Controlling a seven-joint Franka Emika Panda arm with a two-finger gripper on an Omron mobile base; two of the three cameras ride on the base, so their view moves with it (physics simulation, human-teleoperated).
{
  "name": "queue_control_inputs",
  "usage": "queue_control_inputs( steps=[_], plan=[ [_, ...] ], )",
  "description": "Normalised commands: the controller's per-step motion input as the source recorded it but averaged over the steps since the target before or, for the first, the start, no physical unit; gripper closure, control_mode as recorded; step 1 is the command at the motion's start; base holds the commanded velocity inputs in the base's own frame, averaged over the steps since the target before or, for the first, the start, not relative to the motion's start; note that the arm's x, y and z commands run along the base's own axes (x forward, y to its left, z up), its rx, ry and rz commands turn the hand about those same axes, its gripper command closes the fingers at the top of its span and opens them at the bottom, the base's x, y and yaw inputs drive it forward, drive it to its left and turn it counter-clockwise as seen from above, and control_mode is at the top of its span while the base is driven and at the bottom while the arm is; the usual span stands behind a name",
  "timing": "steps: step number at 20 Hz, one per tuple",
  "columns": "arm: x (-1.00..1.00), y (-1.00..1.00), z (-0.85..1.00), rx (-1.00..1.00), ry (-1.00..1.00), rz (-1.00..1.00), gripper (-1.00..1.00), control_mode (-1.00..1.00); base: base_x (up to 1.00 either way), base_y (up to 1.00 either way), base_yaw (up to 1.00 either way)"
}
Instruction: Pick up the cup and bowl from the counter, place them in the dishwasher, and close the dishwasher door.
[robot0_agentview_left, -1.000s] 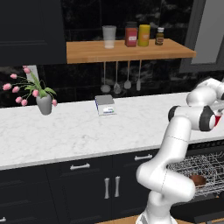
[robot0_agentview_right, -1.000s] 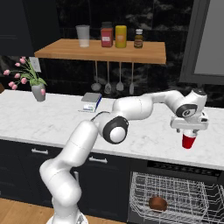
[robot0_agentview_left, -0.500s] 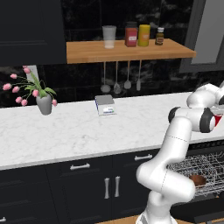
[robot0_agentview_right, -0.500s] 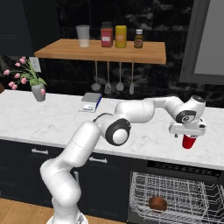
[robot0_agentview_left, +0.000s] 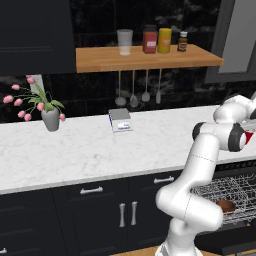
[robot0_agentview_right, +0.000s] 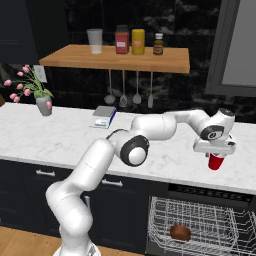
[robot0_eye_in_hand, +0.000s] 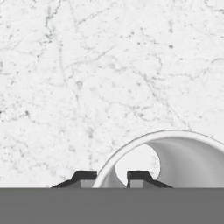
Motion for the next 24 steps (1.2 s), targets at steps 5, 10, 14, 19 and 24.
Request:
queue_control_inputs(
  steps=[5,10,14,19,24],
  plan=[
    [-0.29,0.0,0.0,0.0,0.0,0.02,1.0,-1.0,0.0,0.0,0.0],
    [-0.79,0.01,-0.08,0.0,0.0,0.09,1.0,-1.0,0.0,0.0,0.0],
    [-1.0,0.0,-0.17,0.0,-0.01,0.13,1.0,-1.0,0.0,0.0,0.0],
    [-1.0,0.0,-0.24,0.0,-0.02,0.14,1.0,-1.0,0.0,0.0,0.0],
    [-1.0,0.0,-0.37,0.0,-0.03,0.11,1.0,-1.0,0.0,0.0,0.0]
  ],
)
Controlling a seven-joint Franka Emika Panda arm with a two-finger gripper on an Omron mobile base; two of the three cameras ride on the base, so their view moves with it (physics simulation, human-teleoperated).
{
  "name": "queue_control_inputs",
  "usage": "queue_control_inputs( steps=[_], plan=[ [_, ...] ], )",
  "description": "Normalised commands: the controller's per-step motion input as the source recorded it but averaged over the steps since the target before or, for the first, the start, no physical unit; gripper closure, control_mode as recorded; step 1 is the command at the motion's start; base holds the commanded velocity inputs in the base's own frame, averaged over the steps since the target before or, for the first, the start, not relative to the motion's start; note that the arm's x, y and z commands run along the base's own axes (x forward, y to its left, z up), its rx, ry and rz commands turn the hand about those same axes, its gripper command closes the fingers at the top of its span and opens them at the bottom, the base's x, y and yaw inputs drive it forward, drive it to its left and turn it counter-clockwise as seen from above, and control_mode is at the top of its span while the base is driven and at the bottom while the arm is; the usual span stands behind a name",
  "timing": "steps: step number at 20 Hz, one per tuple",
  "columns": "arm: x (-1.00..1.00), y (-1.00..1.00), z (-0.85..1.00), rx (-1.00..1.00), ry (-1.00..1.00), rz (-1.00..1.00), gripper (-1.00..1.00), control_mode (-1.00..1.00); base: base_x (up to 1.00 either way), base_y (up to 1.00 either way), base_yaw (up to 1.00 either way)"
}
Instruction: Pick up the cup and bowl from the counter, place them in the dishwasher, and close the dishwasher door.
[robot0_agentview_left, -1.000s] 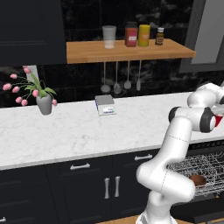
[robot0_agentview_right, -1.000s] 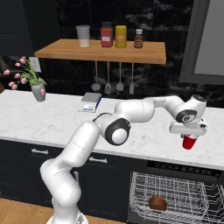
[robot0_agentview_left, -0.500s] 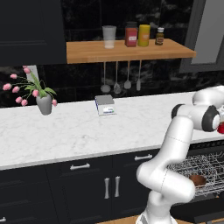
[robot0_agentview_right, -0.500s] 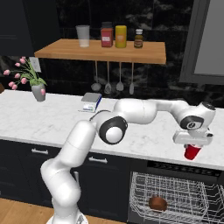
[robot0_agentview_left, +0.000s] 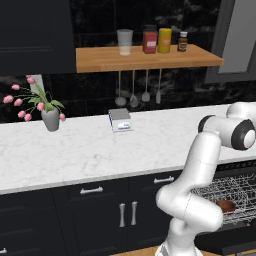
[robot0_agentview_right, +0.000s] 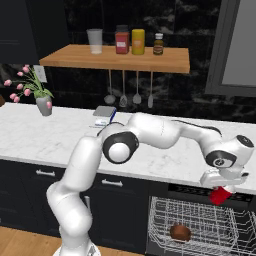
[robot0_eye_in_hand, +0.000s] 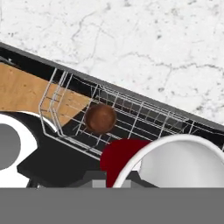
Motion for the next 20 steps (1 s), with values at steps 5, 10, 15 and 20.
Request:
queue_control_inputs(
  steps=[5,10,15,20],
  plan=[
    [-1.0,0.0,-0.24,0.02,-0.15,0.1,1.0,-1.0,0.0,0.0,0.0],
    [-0.83,0.05,-0.04,0.01,-0.31,0.1,1.0,-1.0,0.0,0.0,0.0],
    [-0.4,0.01,-0.13,0.03,-0.41,0.04,1.0,-1.0,0.0,0.0,0.0],
    [-0.33,0.0,-0.08,0.05,-0.43,0.03,1.0,-1.0,0.0,0.0,0.0]
  ],
)
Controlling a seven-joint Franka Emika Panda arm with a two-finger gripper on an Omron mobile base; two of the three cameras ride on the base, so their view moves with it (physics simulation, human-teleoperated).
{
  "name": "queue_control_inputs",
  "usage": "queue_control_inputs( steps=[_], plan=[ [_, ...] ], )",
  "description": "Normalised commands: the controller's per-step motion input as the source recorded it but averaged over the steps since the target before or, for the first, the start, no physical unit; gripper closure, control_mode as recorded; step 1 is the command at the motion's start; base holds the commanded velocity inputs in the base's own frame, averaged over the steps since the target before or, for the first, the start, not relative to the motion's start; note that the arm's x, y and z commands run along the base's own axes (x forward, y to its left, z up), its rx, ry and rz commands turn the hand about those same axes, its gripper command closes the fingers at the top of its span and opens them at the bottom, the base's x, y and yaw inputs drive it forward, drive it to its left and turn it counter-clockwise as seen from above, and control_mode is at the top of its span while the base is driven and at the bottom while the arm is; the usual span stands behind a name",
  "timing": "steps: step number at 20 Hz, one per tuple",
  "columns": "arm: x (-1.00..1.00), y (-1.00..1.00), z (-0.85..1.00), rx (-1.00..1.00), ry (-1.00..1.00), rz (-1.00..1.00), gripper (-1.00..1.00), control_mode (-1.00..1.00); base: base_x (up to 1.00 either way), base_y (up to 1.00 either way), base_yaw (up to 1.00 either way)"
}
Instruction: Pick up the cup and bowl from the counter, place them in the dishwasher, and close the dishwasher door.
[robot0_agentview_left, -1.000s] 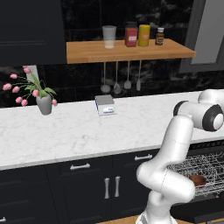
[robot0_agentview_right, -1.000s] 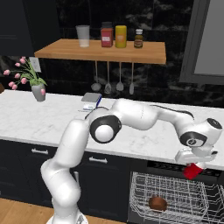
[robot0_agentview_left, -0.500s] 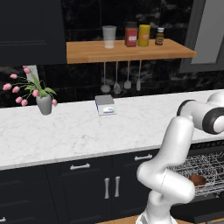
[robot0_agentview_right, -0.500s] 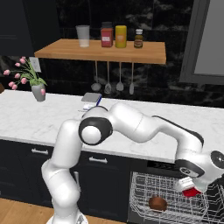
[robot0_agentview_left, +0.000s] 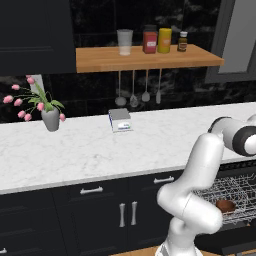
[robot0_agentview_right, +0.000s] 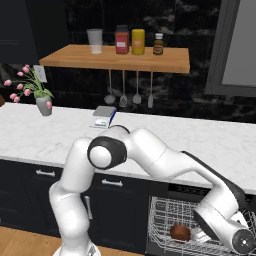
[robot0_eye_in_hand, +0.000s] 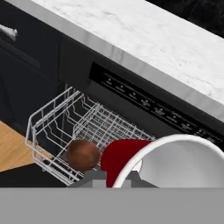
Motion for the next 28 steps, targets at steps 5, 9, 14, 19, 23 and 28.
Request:
queue_control_inputs(
  steps=[5,9,14,19,23,28],
  plan=[
    [-0.02,0.02,-0.02,0.0,-0.08,0.0,1.0,-1.0,0.0,0.0,0.0],
    [0.19,0.01,-0.07,0.0,0.09,0.0,1.0,-1.0,0.0,0.0,0.0],
    [0.34,0.09,-0.1,0.0,0.21,-0.02,1.0,-1.0,0.0,0.0,0.0],
    [0.39,0.2,-0.04,0.0,0.32,-0.03,1.0,-1.0,0.0,0.0,0.0],
    [0.17,0.02,-0.15,0.04,0.24,-0.03,1.0,-1.0,0.0,0.0,0.0],
    [0.13,-0.01,-0.07,0.2,0.22,-0.05,1.0,-1.0,0.0,0.0,0.0]
  ],
)
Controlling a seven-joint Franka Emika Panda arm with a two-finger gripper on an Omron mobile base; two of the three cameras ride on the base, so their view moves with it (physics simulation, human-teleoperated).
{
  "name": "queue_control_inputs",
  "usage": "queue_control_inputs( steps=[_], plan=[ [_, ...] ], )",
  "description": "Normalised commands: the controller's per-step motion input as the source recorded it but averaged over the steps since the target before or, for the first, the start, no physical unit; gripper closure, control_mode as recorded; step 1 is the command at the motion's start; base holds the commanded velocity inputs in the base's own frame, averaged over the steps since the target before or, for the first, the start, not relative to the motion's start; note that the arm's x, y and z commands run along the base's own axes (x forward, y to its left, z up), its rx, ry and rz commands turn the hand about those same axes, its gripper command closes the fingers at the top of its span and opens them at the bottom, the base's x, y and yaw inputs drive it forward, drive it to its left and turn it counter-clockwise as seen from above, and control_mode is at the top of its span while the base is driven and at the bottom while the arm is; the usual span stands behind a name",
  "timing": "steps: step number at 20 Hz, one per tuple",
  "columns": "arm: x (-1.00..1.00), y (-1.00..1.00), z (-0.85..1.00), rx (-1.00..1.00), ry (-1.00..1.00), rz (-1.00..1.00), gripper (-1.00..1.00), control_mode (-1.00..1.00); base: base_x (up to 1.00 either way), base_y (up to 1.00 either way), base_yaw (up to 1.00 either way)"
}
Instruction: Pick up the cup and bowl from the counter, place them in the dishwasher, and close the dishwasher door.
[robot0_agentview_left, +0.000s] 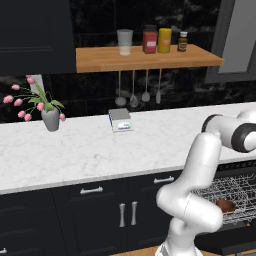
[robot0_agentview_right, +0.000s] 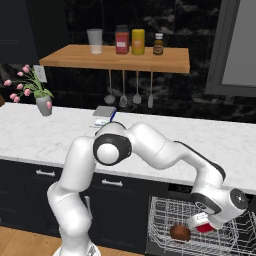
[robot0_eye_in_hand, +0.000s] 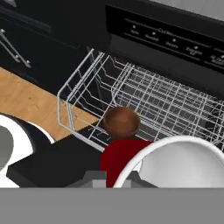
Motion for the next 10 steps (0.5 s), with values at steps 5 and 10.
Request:
queue_control_inputs(
  steps=[5,10],
  plan=[
    [0.39,-0.07,-0.08,0.31,0.22,-0.12,1.0,-1.0,0.0,0.0,0.0],
    [0.07,-0.16,-0.52,0.16,0.05,-0.03,1.0,-1.0,0.0,0.0,0.0]
  ],
)
